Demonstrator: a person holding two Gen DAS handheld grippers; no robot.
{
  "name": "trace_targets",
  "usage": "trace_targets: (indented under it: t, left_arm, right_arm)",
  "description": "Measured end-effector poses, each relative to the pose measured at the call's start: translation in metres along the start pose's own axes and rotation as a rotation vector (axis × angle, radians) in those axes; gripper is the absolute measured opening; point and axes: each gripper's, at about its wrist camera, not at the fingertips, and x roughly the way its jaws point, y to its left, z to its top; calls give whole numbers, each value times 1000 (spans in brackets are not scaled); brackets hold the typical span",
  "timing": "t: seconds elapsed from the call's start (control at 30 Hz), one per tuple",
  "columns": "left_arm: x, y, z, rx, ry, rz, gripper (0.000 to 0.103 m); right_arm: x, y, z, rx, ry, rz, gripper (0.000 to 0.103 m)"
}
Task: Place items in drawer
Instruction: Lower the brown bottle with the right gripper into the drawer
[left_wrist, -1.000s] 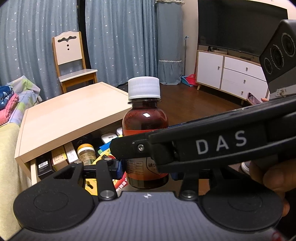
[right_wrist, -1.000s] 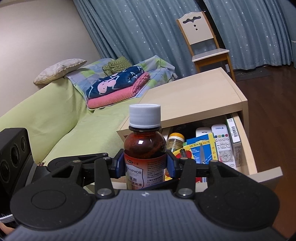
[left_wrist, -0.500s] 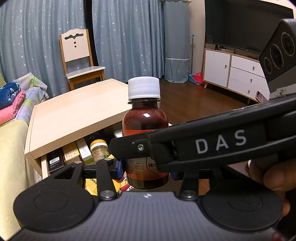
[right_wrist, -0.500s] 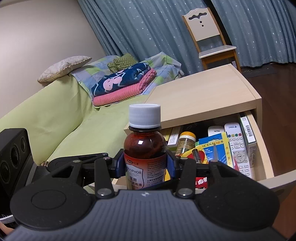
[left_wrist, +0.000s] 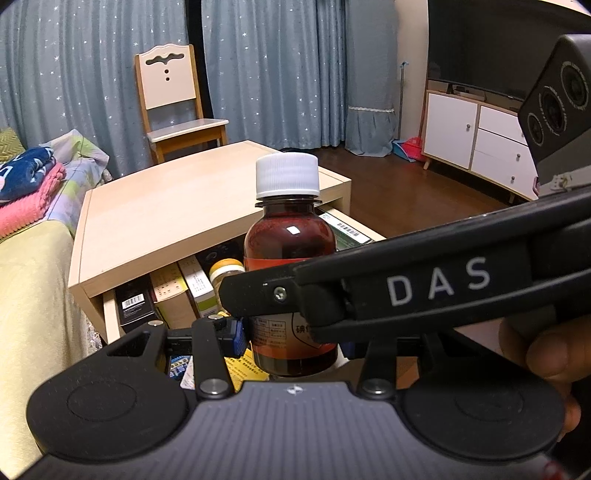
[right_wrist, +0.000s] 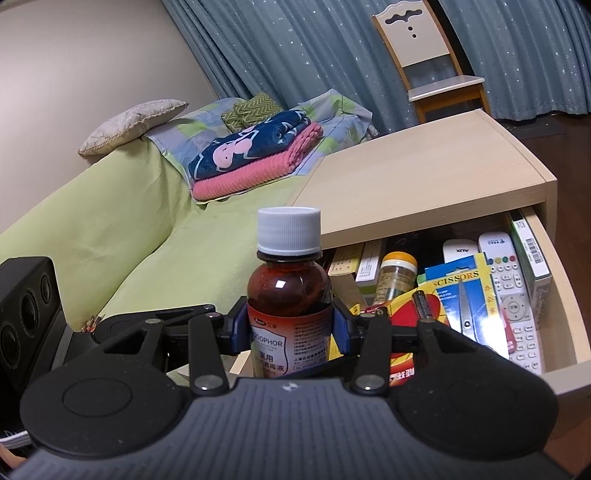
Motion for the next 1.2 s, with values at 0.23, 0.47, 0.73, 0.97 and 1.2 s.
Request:
trace_targets:
  t: [0.23, 0.47, 0.73, 0.97, 1.2]
  left_arm:
    - [-1, 10, 0, 15, 7, 13, 49]
    - [-2, 23, -1, 28, 29, 40, 49]
    - [7, 33, -2, 51, 63, 62, 49]
    - [14, 45, -1, 64, 92, 61, 49]
    - [22, 53, -4, 57, 109, 56, 49]
  right_arm:
    - [9, 4, 3, 8, 5, 15, 41]
    - [26, 11, 1, 31, 4, 41, 41]
    - [47, 8, 0, 83, 20, 63, 41]
    - [61, 3, 2, 128, 30, 76, 41]
    - [72, -3, -1, 165, 42, 70, 41]
